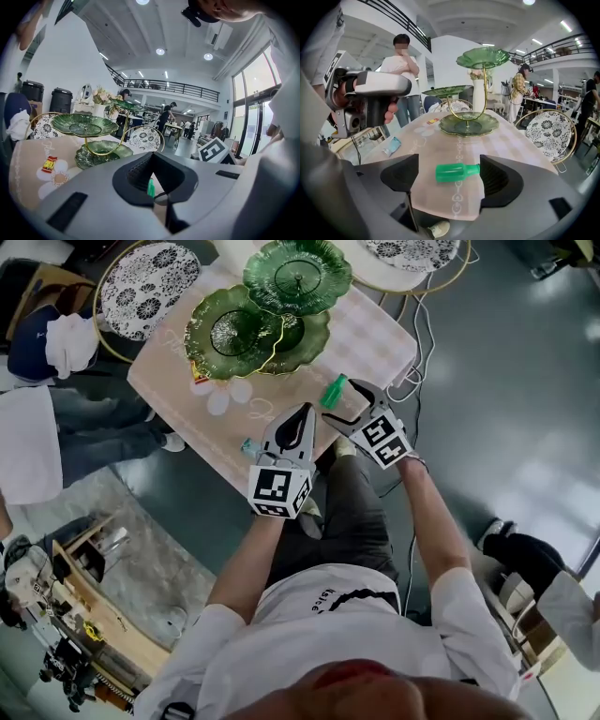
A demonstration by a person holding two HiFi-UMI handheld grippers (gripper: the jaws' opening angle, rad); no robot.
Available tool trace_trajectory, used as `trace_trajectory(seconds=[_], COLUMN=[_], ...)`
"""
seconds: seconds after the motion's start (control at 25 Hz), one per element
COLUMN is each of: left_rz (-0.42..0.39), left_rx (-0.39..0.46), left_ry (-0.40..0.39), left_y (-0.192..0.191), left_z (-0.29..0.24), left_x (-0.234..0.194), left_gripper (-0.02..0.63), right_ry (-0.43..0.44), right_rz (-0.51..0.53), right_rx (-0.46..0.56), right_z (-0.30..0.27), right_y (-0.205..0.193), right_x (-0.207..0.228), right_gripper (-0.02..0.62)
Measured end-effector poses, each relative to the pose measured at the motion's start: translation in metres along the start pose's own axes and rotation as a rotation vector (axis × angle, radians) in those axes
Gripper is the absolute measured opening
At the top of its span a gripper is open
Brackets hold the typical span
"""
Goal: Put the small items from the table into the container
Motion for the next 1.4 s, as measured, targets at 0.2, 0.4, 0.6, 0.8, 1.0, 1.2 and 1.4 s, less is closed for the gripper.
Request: trace_trajectory(seconds=[0.2,0.4,0.6,0.8,1.0,1.2,1.4], left_rz=[0.003,0.008,0.010,0.011,0.001,-0.004,-0.002], left_rx=[-0.003,-0.009,-0.008,-0.006,-0.010,-0.009,-0.017], left_ry=[0.006,0.008,0.015,0.021,0.023,0.021,0.024], left_y=[-0.003,-0.007,-0.007,-0.007,-0.007,-0.006,-0.004], left_z=[-0.006,-0.010,-0.012,-0.012,-0.015,-0.014,-0.011], left_x=[-0.003,-0.005,-0.008,-0.010,-0.009,-0.009,-0.008], left_gripper=[0.006,0.006,0.006,0.006,0.006,0.006,0.006], right_ry=[0.022,0.047,0.057,0.065,0.061,0.059,0.062], right_rz=[0.003,0.015,0.030,0.057,0.064,0.068,0.030], right_rx=[-0.049,-0.101,-0.131,-0.173,-0.201,-0.204,-0.160], right_z=[-0.017,-0.032,-0.042,-0.049,-0.050,-0.048,-0.036], right_y=[-0.004,-0.010,-0.012,-0.014,-0.015,-0.012,-0.001], right_x=[0.008,0.011,0.016,0.018,0.019,0.021,0.018], right_gripper=[0.433,0.457,0.466,0.465,0.462,0.457,0.453])
Point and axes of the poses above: the fingertips, and each gripper's own axes: z backward along the fingers, x to its right, y out of its top, the point moved 4 cm from there along z, backward along the fingers, and after that the axes turned 9 degrees about -x, right-handed, at the moved point
